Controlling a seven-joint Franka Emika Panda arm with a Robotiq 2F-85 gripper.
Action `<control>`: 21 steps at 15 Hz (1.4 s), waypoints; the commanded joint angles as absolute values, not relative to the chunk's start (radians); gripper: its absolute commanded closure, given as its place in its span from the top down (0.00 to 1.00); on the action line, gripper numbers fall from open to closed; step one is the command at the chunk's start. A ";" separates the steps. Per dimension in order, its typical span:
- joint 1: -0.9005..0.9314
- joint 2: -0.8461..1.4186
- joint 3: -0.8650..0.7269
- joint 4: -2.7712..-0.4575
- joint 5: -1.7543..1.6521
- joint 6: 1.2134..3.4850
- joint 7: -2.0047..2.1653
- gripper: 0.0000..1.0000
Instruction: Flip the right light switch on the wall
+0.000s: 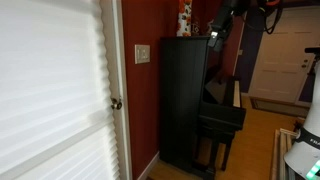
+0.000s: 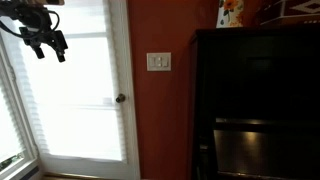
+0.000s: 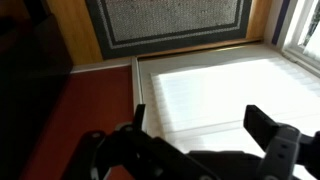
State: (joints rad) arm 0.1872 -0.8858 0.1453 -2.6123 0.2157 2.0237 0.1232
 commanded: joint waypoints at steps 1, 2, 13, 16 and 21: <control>0.181 -0.886 0.150 -2.610 0.220 2.021 0.119 1.00; 0.181 -0.886 0.150 -2.610 0.220 2.021 0.119 1.00; 0.096 -0.649 0.059 -2.435 0.109 2.244 -0.052 1.00; 0.081 -0.477 0.031 -2.316 0.070 2.338 -0.108 1.00; 0.032 -0.202 0.020 -2.077 0.024 2.458 -0.071 1.00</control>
